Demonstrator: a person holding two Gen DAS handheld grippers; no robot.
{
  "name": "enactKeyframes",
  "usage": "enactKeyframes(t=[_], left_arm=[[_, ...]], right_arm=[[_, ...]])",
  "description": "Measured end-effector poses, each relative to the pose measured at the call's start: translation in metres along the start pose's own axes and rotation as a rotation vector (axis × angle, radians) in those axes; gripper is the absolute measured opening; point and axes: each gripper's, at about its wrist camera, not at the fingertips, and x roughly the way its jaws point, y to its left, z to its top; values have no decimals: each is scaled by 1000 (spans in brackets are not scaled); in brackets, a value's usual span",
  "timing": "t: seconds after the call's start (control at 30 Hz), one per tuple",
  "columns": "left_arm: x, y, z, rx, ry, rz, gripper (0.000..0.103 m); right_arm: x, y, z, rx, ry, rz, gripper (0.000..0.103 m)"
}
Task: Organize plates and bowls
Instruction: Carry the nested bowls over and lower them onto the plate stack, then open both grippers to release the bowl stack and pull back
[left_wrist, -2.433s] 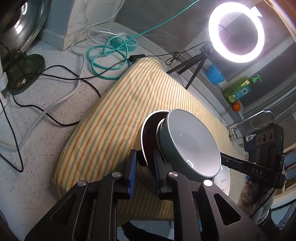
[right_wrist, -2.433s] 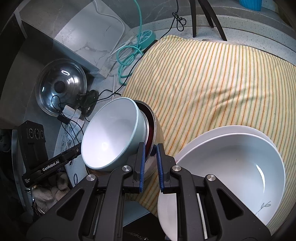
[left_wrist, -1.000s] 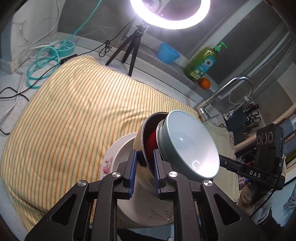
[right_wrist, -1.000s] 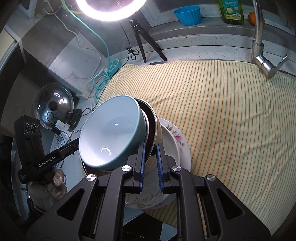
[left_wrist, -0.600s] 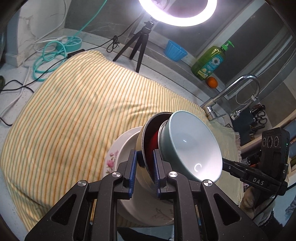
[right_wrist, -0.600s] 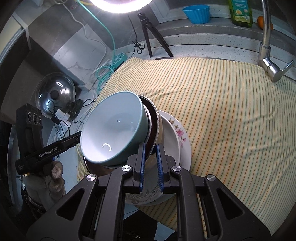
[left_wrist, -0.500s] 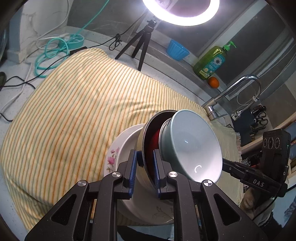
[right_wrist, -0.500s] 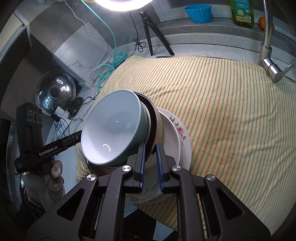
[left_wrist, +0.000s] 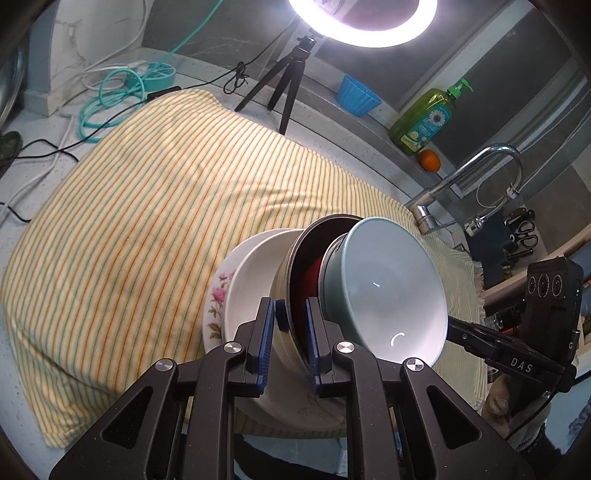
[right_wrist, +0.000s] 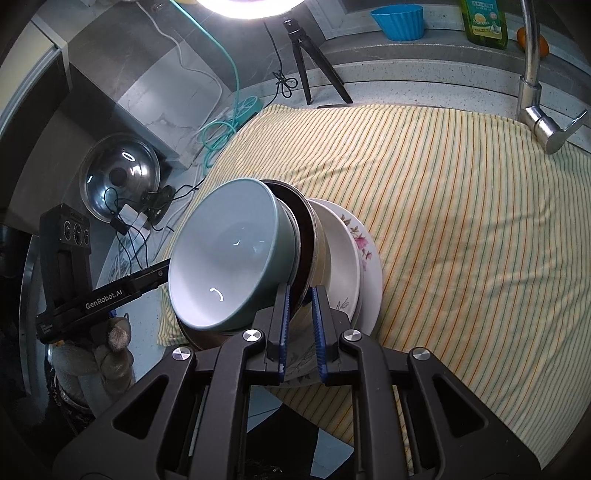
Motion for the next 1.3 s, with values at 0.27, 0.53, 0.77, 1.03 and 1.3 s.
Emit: enactKeyframes(t=[0.27, 0.53, 0.77, 1.03, 1.3], left_arm=[[-5, -2, -6, 8, -9, 57, 24], [-25, -4, -11, 35, -41, 66, 28], [-44, -14, -10, 142, -65, 76, 60], [-67, -26, -5, 266, -92, 104, 67], [-84, -35, -3, 346, -144, 99, 70]], right_arm=[[-11, 1, -2, -28, -33, -21, 34], [-33, 6, -9, -44, -86, -63, 45], [-51, 22, -21, -44, -172, -150, 61], [-69, 47, -33, 26, -274, -205, 87], [-72, 60, -39, 54, -295, -232, 87]])
